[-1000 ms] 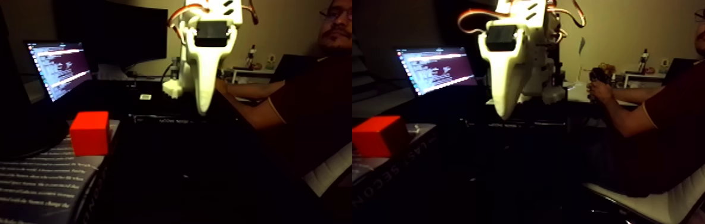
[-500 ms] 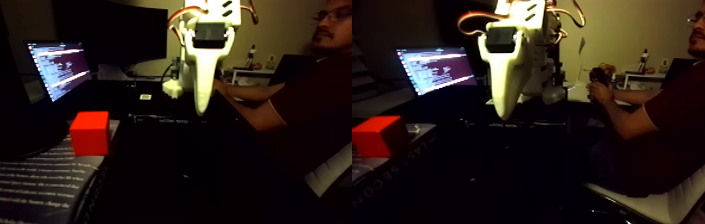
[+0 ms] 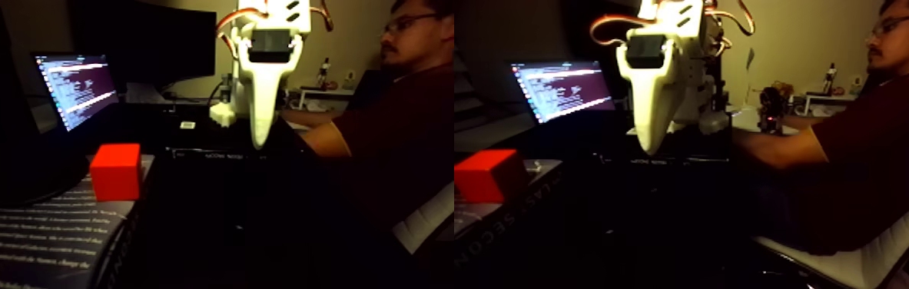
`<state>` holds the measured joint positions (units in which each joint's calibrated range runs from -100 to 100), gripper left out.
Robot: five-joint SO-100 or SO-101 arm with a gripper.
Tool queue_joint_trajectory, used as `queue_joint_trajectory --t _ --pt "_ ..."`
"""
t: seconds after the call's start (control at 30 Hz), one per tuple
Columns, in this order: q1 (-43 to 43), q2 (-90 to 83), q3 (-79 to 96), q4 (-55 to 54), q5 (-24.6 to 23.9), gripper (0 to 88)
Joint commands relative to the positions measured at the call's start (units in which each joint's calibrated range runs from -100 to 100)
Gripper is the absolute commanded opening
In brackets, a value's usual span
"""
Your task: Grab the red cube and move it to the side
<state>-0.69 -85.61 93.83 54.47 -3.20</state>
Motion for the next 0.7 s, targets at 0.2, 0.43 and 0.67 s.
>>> queue_joint_trajectory --t 0.2,0.43,0.67 --pt "0.53 -0.44 -0.63 0.26 0.15 0.9" --pt "0.53 -0.44 -0.54 -0.24 -0.12 1.0" --pt "0.53 -0.44 -0.54 -0.24 -0.12 0.9"
